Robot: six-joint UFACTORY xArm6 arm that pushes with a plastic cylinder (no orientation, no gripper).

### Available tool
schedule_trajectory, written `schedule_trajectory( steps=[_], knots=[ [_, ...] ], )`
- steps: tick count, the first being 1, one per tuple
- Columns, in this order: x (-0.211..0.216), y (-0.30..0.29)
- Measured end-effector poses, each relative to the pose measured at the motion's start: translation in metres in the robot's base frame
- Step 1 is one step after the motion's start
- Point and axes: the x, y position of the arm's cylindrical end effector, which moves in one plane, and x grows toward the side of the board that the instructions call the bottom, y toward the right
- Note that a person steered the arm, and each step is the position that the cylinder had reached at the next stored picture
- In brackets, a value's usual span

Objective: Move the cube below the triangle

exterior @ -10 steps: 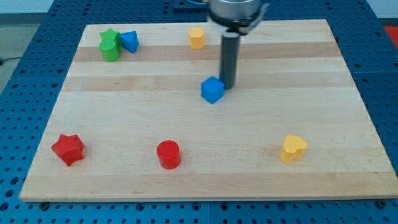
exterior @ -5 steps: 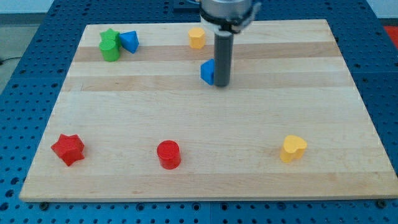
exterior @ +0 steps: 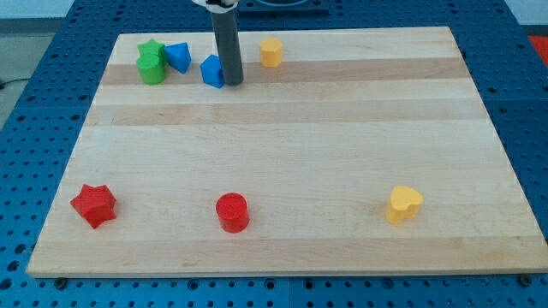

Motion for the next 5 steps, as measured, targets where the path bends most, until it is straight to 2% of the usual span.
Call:
schedule_trajectory(
  steps=[2,4,5],
  knots=[
    [-0.031,0.024],
    [-0.022,0.003],
    [-0.022,-0.034]
  ],
)
